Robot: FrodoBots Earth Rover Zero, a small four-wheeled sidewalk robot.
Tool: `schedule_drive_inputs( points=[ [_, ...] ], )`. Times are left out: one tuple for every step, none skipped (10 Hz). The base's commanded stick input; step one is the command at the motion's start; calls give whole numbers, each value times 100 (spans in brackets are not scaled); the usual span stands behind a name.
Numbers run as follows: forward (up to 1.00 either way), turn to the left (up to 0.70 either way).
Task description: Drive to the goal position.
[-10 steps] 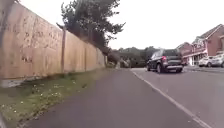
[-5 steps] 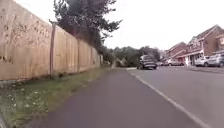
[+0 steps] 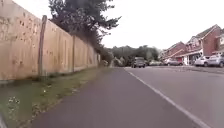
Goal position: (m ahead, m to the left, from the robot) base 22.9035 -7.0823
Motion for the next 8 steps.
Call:
schedule_drive_inputs(
  points=[
    [100, 0],
    [100, 0],
    [100, 0],
    [100, 0],
    [100, 0],
    [100, 0],
    [100, 0],
    [100, 0]
  ],
)
